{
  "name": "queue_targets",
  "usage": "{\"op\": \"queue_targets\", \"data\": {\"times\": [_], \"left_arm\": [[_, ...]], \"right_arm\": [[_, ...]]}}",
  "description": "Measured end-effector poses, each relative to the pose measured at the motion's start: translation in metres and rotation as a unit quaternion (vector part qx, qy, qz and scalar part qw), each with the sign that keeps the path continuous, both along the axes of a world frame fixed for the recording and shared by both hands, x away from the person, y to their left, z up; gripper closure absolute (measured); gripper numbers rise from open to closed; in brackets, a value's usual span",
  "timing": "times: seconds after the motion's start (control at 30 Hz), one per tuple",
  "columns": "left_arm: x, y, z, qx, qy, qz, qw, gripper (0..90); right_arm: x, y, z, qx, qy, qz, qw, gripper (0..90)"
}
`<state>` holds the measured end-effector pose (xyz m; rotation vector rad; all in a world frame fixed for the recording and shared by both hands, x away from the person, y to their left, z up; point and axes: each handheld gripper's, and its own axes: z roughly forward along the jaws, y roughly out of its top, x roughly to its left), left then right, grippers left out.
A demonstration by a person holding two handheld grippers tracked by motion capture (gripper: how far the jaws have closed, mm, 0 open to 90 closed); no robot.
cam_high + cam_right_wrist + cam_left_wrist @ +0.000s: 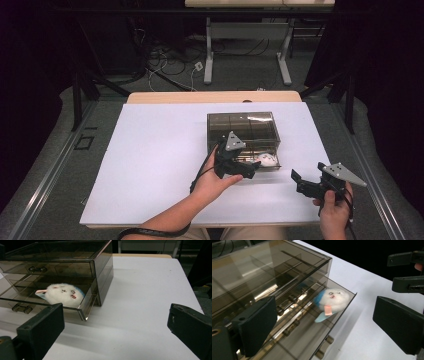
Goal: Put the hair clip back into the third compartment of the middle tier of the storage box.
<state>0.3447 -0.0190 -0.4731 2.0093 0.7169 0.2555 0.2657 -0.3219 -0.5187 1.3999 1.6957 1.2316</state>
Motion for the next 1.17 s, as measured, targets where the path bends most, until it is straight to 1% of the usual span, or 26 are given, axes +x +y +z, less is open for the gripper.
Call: {"op": "queue_targets", "data": {"times": [0.03,0.07,0.1,0.2,0.3,0.33,0.4,0.53,0.6,0.63,0.7,0.8,0.87,0.97,1.03,1.1,1.13,1.17], "left_arm": [[0.0,0.004,0.001,-0.002,-0.004,0.001,1.0,4.6],[0.0,0.008,0.001,-0.005,-0.004,0.004,1.0,4.6],[0.0,0.013,0.002,-0.002,-0.009,0.004,1.0,4.4],[0.001,0.031,0.005,-0.003,-0.018,0.016,0.9997,3.1],[0.004,0.049,0.006,-0.007,-0.018,0.032,0.9993,1.4],[0.004,0.054,0.006,-0.013,-0.017,0.04,0.999,1.0],[0.005,0.065,0.006,-0.014,-0.014,0.051,0.9985,0.4],[0.006,0.083,0.005,-0.027,-0.01,0.068,0.9973,0.3],[0.006,0.09,0.004,-0.029,-0.014,0.075,0.9967,0.3],[0.005,0.094,0.004,-0.033,-0.013,0.077,0.9964,0.3],[0.003,0.101,0.003,-0.037,-0.016,0.081,0.9959,0.3],[0.0,0.114,0.002,-0.05,-0.015,0.089,0.9947,0.3],[-0.003,0.123,0.002,-0.049,-0.024,0.097,0.9937,0.3],[-0.008,0.138,0.001,-0.048,-0.032,0.106,0.9927,0.3],[-0.012,0.148,0.0,-0.052,-0.029,0.107,0.9925,0.3],[-0.016,0.159,0.0,-0.048,-0.033,0.109,0.9924,0.3],[-0.018,0.165,-0.001,-0.051,-0.032,0.107,0.9924,0.3],[-0.02,0.171,-0.001,-0.056,-0.028,0.111,0.9919,0.3]], "right_arm": [[0.0,0.0,0.0,-0.001,0.0,0.001,1.0,0.6],[0.0,0.0,0.0,-0.004,0.0,0.0,1.0,0.6],[0.0,0.0,0.0,-0.002,0.0,0.001,1.0,0.6],[0.0,0.0,0.0,-0.002,-0.002,-0.001,1.0,0.6],[0.0,-0.001,-0.001,-0.004,0.0,-0.001,1.0,0.6],[0.0,0.0,-0.001,-0.004,0.002,0.001,1.0,0.6],[0.0,0.0,0.0,-0.004,0.004,0.0,1.0,0.6],[0.0,0.001,0.0,-0.009,0.005,0.0,0.9999,0.6],[0.0,0.002,-0.001,-0.004,0.004,0.001,1.0,0.6],[0.0,0.002,0.0,-0.005,0.007,0.001,1.0,0.6],[-0.001,0.002,-0.001,-0.005,0.005,0.001,1.0,0.6],[-0.001,0.002,0.0,-0.006,0.007,0.0,1.0,0.6],[-0.001,0.001,-0.001,-0.007,0.005,0.0,1.0,0.6],[-0.001,0.001,0.0,-0.007,0.007,0.001,0.9999,0.6],[-0.001,0.001,-0.001,-0.006,0.005,0.001,1.0,0.6],[-0.001,0.002,-0.001,-0.006,0.006,0.001,1.0,0.6],[-0.001,0.003,-0.002,-0.005,0.003,0.001,1.0,0.6],[-0.001,0.003,-0.002,-0.005,0.003,0.001,1.0,0.6]]}}
